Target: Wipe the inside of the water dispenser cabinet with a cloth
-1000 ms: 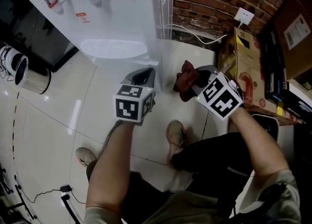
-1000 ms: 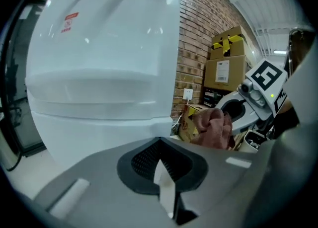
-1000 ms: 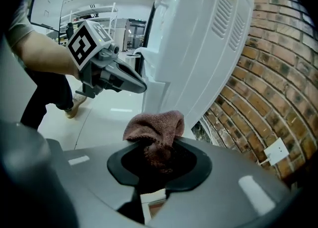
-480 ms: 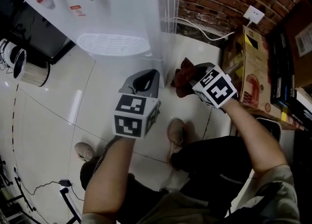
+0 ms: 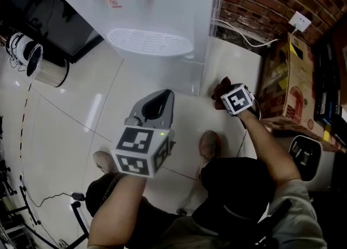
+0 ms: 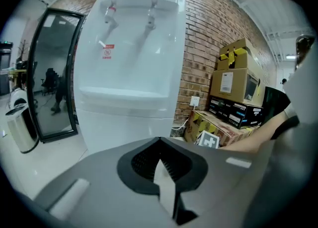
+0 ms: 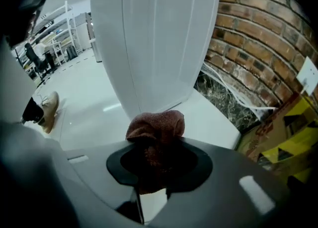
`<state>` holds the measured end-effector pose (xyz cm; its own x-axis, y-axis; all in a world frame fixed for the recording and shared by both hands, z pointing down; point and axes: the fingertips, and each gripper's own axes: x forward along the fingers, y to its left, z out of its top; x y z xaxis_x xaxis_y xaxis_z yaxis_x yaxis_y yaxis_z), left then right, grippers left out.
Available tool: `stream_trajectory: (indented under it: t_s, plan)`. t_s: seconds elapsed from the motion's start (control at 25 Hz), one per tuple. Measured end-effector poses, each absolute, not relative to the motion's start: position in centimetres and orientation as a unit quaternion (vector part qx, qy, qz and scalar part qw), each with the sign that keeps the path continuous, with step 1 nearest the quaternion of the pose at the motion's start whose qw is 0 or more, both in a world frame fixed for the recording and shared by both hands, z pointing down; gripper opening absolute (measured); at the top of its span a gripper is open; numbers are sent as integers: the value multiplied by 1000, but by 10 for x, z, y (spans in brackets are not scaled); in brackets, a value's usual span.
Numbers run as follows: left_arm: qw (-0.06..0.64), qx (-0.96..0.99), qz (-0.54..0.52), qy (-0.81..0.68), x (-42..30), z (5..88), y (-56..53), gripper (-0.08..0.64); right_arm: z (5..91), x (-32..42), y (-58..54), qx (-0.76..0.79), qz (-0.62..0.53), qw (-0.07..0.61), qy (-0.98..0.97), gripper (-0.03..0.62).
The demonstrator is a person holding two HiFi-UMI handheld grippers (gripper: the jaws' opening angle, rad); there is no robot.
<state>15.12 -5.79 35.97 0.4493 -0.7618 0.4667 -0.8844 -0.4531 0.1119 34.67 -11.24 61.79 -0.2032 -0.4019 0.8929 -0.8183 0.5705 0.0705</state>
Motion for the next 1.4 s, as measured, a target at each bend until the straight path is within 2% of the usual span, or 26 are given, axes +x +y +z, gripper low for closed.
stream_trajectory:
  t_s: [0.28, 0.36, 0.44, 0.64, 0.8, 0.92, 1.04, 1.16, 1.24, 1.32, 1.4]
  plan:
    - [187, 837, 197, -475, 148, 384, -52, 0, 673, 324, -119, 398, 266, 478, -737, 123]
    - [189, 838, 197, -471, 150, 386, -54, 0, 689, 321, -118, 387, 289, 480, -732, 153]
    - [178, 843, 200, -467, 154, 386, -56, 0, 698, 326, -119, 387, 305, 481, -725, 223]
    - [169, 846, 185, -470, 151, 373, -55, 0, 665, 342, -119, 414, 307, 442, -734, 241]
    - [151, 854, 155, -473, 152, 337, -44, 0, 585, 348, -124, 434, 283, 393, -760, 184]
    - [111, 867, 128, -468, 156, 303, -29, 0, 492, 357, -132, 452, 238, 373, -774, 104]
    - [104, 863, 124, -478, 139, 293, -12, 0, 391, 345, -131, 466, 169, 347, -797, 34]
    - [101, 865, 102, -480, 131, 274, -6, 0, 300, 330, -121, 493, 104, 286, -815, 15]
    - [96, 868, 82, -480, 126, 255, -5, 0, 256, 321, -109, 525, 95, 204, -821, 15]
    - [94, 864, 63, -491, 118, 242, -7, 0, 230, 311, -95, 547, 98, 124, -822, 14]
    - [100, 855, 47, -506, 108, 236, -11, 0, 224, 301, -79, 551, 89, 97, -824, 14]
